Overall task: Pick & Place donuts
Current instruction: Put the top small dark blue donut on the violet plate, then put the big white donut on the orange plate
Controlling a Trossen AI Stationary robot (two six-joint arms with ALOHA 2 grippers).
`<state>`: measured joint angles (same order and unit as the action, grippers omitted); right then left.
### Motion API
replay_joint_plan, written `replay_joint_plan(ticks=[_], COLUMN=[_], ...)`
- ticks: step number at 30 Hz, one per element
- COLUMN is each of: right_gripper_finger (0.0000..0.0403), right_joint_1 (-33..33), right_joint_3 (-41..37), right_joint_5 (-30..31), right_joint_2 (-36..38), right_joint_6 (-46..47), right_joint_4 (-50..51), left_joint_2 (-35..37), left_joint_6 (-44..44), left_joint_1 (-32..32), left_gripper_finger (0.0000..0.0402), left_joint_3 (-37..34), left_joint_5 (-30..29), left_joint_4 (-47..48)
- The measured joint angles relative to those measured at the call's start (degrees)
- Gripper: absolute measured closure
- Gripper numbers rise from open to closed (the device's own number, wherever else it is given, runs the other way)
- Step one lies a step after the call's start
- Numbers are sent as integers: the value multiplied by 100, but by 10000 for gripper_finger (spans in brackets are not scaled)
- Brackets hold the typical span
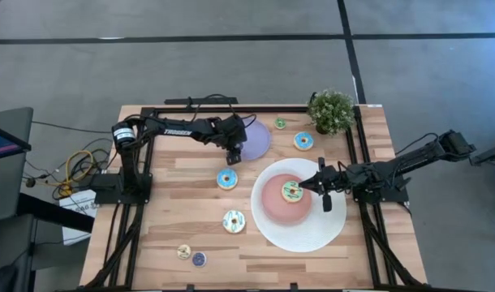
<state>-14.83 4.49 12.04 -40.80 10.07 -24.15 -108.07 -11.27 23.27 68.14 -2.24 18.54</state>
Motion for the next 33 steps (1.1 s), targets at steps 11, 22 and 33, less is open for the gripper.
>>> replay_joint_plan(ticks=[11,22,33], right_gripper_finger=[403,403,403], right_joint_1=[0,-2,-2], right_joint_3=[2,2,2], right_joint_5=[0,-1,-1], right_joint_2=[0,0,0], right_joint_6=[0,-2,0], right_joint_4=[-32,-31,-32], left_joint_2=[-156,47,748], left_joint_6=[46,94,326], left_joint_1=[23,23,7], left_gripper_finger=[109,37,40], left_joint_3=[2,191,417], left_joint_5=[-43,-166,-395], left_joint_4=[-18,211,901])
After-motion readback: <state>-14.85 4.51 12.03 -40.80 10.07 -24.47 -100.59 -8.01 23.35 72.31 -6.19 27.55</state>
